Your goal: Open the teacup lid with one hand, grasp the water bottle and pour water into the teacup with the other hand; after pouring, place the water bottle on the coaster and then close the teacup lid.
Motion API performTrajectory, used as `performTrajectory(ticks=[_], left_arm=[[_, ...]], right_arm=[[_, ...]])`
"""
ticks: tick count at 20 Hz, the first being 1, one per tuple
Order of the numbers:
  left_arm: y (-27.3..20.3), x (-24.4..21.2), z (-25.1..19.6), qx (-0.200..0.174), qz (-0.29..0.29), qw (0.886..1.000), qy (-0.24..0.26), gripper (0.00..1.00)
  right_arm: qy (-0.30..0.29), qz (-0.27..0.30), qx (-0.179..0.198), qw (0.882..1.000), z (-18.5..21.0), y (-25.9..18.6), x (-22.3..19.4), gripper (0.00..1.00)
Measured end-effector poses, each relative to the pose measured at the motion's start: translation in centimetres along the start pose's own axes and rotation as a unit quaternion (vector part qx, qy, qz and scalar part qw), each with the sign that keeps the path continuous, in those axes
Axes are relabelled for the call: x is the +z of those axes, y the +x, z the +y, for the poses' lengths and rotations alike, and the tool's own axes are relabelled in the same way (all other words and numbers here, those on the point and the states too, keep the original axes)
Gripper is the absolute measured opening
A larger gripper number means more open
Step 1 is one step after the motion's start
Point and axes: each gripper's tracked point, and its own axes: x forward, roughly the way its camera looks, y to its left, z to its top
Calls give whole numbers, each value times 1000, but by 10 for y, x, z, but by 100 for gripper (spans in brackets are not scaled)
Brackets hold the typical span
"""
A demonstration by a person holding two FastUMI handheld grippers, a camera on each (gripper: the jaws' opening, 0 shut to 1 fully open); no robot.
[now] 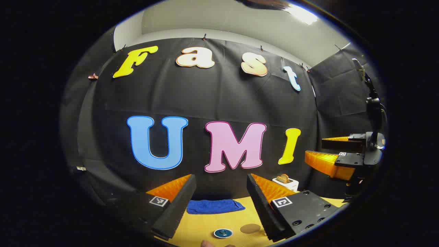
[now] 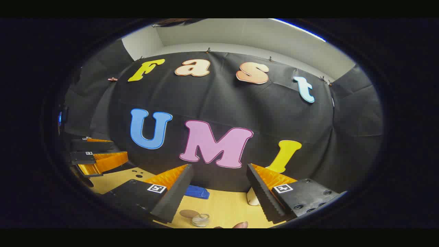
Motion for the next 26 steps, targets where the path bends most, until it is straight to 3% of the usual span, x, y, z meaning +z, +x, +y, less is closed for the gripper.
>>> performTrajectory(ticks=[6, 18, 26], left_arm=[[4, 6, -11, -24, -10, 1000, 4, 94], [6, 6, -12, -25, -5, 1000, 8, 94], [16, -10, -23, -33, 23, 999, 9, 94]], right_arm=[[-1, -3, 0, 1000, -2, 2, 1, 97], [-1, 0, -4, 1000, -7, 2, -4, 96], [16, 23, 2, 1000, 3, -4, -38, 96]])
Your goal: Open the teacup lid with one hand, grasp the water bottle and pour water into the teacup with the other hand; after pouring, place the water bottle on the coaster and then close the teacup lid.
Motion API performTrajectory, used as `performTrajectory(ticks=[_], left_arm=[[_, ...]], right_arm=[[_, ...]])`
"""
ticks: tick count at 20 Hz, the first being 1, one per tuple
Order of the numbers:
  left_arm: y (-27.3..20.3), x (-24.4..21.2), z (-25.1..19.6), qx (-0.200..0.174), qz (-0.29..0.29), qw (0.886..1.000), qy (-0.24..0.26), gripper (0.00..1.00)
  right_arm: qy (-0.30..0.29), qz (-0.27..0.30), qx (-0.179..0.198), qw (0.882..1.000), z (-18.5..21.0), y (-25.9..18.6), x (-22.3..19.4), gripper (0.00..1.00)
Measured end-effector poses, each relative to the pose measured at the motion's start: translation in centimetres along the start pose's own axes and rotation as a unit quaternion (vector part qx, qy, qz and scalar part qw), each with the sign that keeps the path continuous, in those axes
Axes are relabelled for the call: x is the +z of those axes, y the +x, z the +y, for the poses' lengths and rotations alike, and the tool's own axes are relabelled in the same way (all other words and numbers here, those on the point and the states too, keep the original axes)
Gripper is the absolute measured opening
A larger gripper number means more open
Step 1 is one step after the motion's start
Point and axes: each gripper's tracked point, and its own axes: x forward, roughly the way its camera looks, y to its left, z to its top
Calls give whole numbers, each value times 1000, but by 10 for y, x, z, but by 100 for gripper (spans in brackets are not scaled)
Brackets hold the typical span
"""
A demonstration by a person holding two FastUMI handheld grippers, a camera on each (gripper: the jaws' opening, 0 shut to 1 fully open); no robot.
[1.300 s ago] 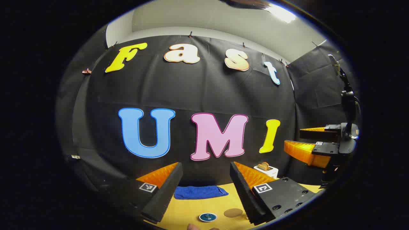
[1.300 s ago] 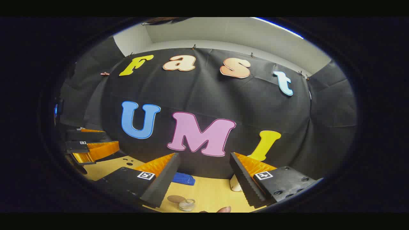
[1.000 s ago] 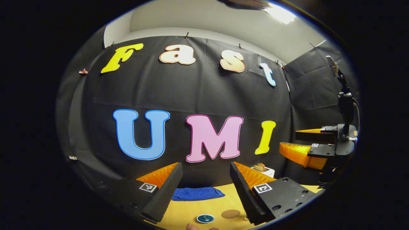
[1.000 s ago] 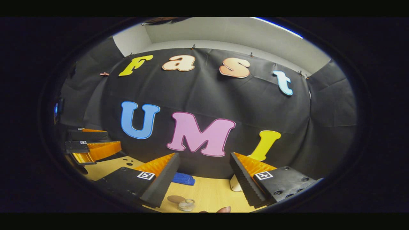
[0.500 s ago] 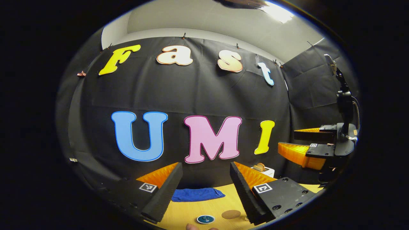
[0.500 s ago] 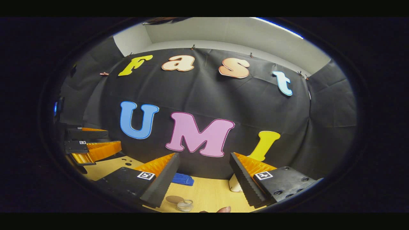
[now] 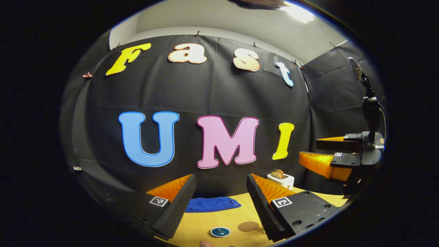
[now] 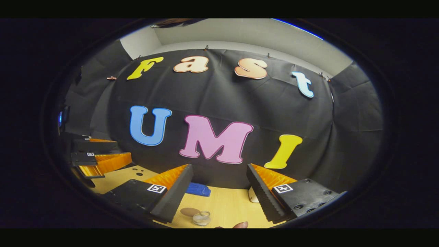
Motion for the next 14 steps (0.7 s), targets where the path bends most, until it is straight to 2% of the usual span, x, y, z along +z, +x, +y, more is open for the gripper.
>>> performTrajectory(ticks=[6, 14], left_arm=[[20, -40, -12, -13, 39, 999, -10, 94], [46, -180, -12, -23, 100, 994, 30, 90]], right_arm=[[7, 33, 6, 999, 9, -4, -45, 97], [-9, 46, -4, 999, 17, -17, -61, 97]])
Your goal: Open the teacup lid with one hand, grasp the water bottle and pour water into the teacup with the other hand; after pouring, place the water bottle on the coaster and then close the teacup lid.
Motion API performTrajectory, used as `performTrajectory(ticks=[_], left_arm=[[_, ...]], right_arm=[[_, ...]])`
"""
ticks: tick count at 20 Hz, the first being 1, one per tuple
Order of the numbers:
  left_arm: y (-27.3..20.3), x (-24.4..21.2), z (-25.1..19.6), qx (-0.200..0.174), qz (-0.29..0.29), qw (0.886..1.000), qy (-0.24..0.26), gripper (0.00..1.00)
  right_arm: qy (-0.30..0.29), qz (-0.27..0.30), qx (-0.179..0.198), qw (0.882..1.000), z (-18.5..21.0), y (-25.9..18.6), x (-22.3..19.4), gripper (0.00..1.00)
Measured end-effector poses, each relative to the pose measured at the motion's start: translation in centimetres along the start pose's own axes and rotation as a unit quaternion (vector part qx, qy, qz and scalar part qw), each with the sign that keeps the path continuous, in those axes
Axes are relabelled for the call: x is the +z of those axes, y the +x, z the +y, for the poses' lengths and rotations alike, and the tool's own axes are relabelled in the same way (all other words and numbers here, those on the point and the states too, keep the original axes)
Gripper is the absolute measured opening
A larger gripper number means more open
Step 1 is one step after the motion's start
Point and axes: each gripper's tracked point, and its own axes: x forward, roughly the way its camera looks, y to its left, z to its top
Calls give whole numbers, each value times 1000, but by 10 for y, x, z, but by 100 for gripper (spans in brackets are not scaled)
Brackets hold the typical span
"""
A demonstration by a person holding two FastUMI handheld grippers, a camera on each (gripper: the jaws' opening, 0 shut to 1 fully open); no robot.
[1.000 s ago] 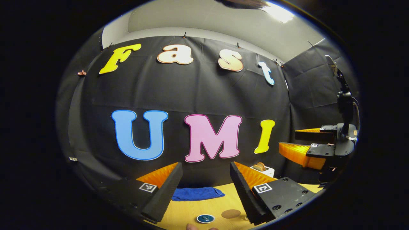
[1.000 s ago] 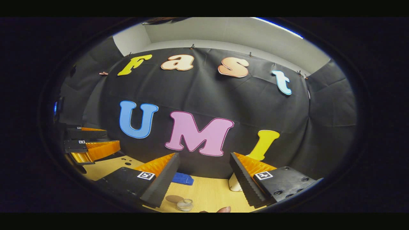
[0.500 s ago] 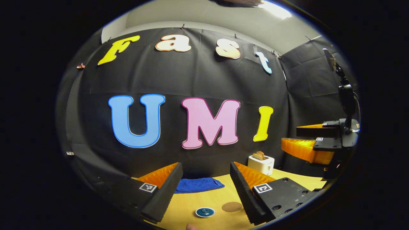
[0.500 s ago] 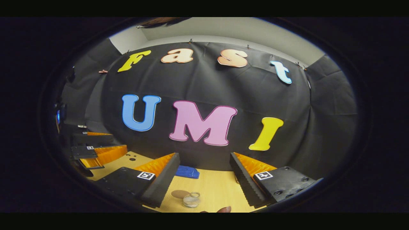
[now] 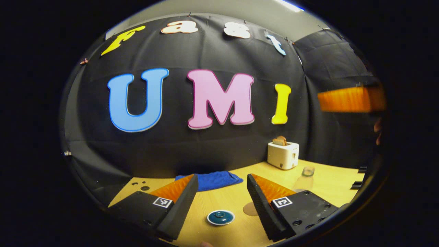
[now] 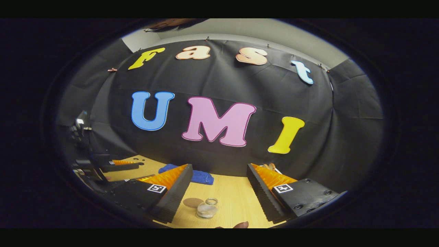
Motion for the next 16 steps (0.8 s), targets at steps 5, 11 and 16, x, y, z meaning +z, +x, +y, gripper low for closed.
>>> performTrajectory(ticks=[5, 11, 16], left_arm=[[26, -75, -5, -11, 55, 998, -11, 80], [53, -124, 3, -5, 87, 996, -12, 76], [64, -153, 4, -14, 114, 993, -24, 67]], right_arm=[[-9, 11, -4, 1000, -1, -7, -8, 97], [-10, 45, -14, 999, 1, -8, -37, 97], [-17, 65, -25, 997, 0, -6, -57, 97]])
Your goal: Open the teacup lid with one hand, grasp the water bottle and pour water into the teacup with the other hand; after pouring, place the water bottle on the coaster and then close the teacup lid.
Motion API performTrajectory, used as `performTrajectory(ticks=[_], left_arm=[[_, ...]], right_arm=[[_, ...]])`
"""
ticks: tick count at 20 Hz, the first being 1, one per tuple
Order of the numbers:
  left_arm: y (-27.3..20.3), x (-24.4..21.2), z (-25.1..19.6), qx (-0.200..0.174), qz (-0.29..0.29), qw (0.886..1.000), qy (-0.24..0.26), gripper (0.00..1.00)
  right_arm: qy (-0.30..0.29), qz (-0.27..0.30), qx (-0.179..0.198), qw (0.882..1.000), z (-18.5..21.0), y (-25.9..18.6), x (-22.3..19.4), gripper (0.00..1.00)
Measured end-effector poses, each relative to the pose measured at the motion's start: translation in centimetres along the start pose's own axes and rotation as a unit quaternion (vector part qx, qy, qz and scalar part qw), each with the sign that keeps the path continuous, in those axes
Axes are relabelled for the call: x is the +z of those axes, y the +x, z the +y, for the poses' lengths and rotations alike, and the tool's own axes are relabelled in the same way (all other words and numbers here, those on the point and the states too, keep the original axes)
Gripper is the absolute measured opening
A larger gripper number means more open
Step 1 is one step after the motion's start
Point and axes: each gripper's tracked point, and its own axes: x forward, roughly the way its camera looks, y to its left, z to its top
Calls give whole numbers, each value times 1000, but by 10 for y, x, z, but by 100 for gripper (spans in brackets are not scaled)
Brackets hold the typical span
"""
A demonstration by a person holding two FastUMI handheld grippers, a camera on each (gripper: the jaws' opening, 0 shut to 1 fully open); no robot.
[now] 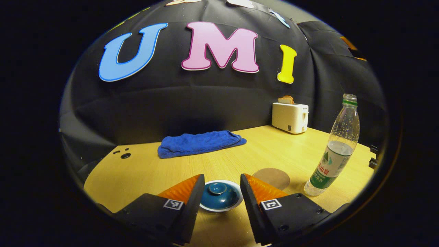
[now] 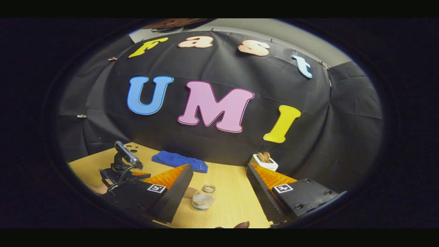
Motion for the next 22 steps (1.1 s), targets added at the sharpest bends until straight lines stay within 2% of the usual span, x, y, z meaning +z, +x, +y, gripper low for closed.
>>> performTrajectory(ticks=[1, 2, 3, 5, 7, 8, 13, 17, 22], left_arm=[[4, -5, 1, 1, 4, 1000, -1, 65], [6, -7, 0, 1, 7, 1000, -2, 68], [7, -10, 2, 2, 9, 1000, -1, 60], [10, -8, 3, 9, 3, 1000, 6, 55], [11, -8, 7, 14, 2, 1000, 5, 41], [11, -8, 7, 12, -1, 1000, 3, 37], [7, -1, 6, 6, -4, 1000, 12, 32], [-6, 21, 3, -1, -16, 1000, 4, 32], [-32, 52, 17, 20, -33, 999, -22, 32]], right_arm=[[2, 3, -1, 1000, 1, 2, -3, 97], [3, 7, -2, 1000, 2, 3, -6, 96], [4, 10, -3, 1000, 2, 5, -10, 96], [5, 17, -1, 1000, 4, 6, -17, 96], [6, 21, -1, 1000, 4, 8, -21, 97], [7, 23, -1, 1000, 5, 10, -22, 97], [15, 26, 8, 1000, 9, 17, -39, 97], [18, 34, 31, 999, 21, 25, -74, 97], [50, 48, 54, 996, 37, 37, -120, 97]])
